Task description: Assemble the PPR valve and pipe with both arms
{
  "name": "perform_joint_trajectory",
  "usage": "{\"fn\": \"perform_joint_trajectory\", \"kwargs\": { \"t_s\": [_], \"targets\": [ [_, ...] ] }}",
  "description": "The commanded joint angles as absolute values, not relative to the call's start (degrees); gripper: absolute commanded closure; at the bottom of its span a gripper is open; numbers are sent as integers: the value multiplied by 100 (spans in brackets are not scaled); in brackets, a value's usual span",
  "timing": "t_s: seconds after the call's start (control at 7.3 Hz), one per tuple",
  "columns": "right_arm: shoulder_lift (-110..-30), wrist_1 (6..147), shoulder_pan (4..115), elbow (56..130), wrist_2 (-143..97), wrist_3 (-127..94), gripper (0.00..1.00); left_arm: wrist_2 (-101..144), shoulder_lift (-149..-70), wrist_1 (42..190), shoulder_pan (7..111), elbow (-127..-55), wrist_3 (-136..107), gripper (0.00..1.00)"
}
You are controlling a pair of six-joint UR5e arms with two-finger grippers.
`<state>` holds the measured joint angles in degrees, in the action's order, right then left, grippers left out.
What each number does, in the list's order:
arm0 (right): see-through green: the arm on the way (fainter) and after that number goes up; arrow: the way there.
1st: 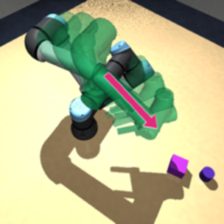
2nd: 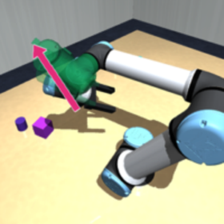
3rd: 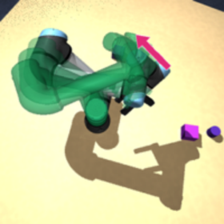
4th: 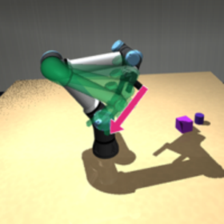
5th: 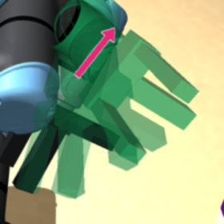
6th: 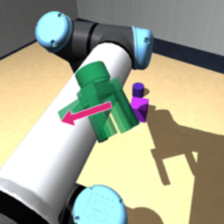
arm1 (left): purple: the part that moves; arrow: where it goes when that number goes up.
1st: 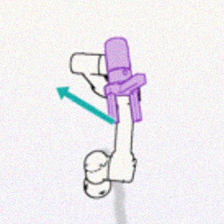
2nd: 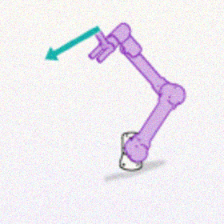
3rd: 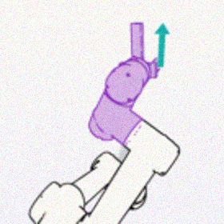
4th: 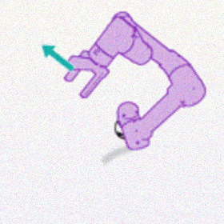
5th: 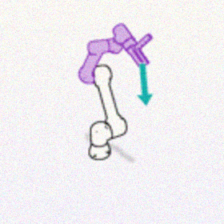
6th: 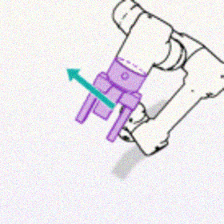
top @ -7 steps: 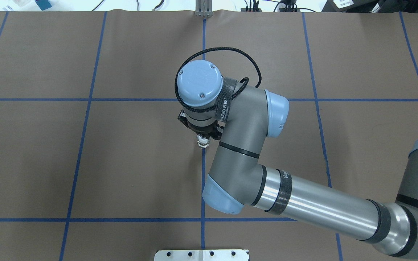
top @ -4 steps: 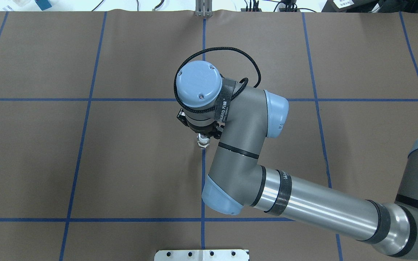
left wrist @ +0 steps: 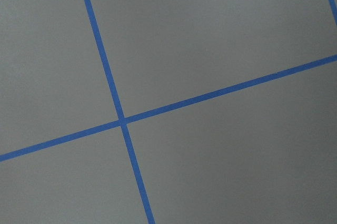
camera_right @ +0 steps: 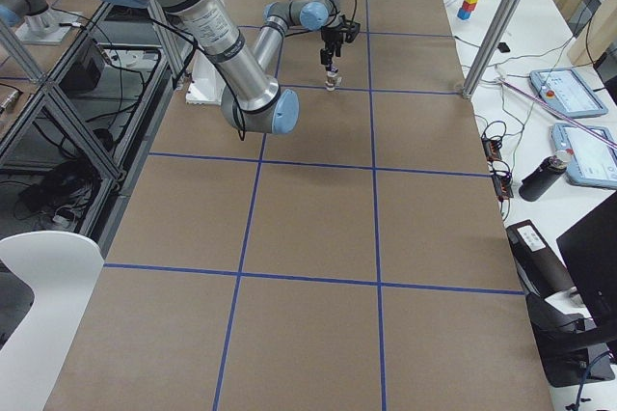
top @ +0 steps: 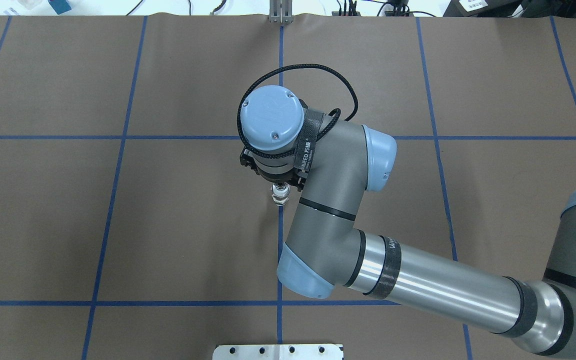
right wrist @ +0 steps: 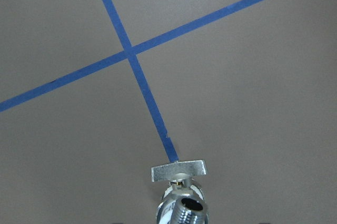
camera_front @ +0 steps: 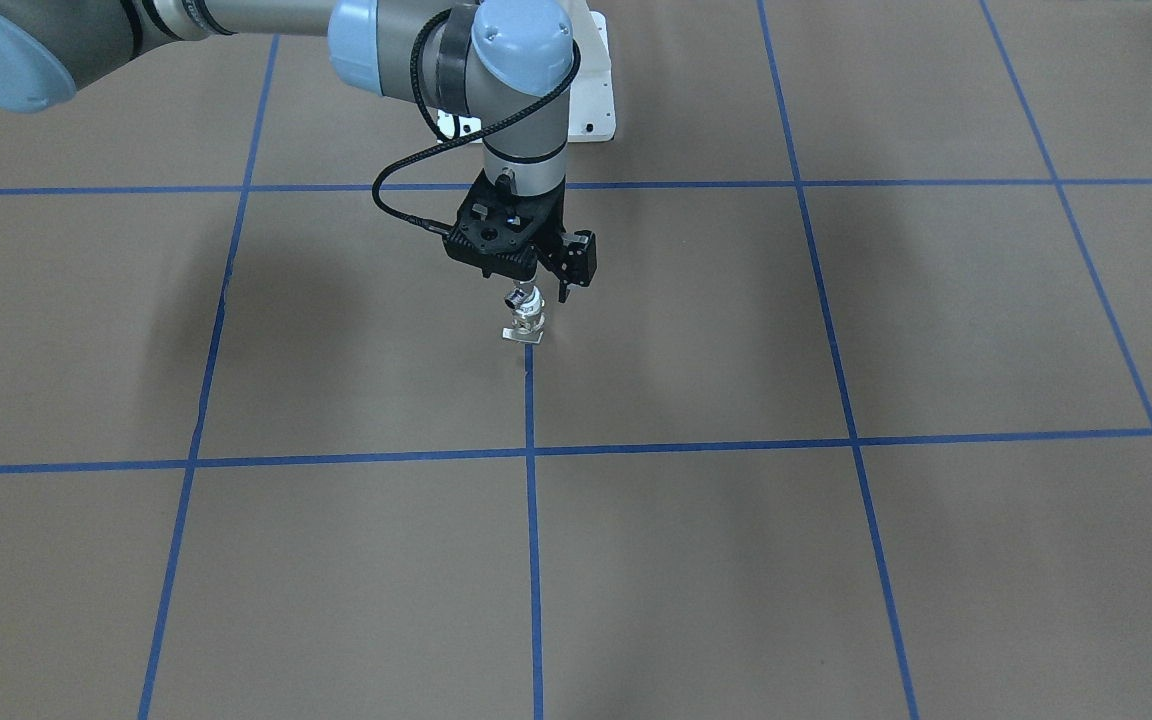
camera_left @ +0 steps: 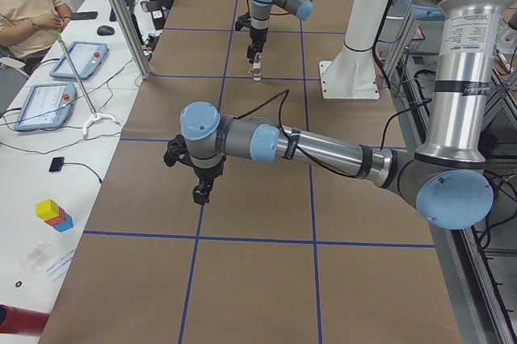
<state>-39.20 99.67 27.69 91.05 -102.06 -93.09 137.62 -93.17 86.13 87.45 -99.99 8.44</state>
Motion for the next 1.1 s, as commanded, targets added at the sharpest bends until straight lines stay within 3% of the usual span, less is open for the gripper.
{"fn": "perform_joint_trajectory", "kwargs": {
  "t_s": [0.0,0.41,0.96],
  "targets": [
    [-3920,9967,2777,9140,-10204,-9299,0,13755,-9316,8613,8745,-9993,844,0],
    [-4016,10028,3328,9492,-10562,-8827,0,13764,-9160,8631,8745,-9914,826,0],
    [-5805,10028,5224,10580,-11950,-6135,0,13764,-9001,8622,8745,-9914,809,0]
  ]
}}
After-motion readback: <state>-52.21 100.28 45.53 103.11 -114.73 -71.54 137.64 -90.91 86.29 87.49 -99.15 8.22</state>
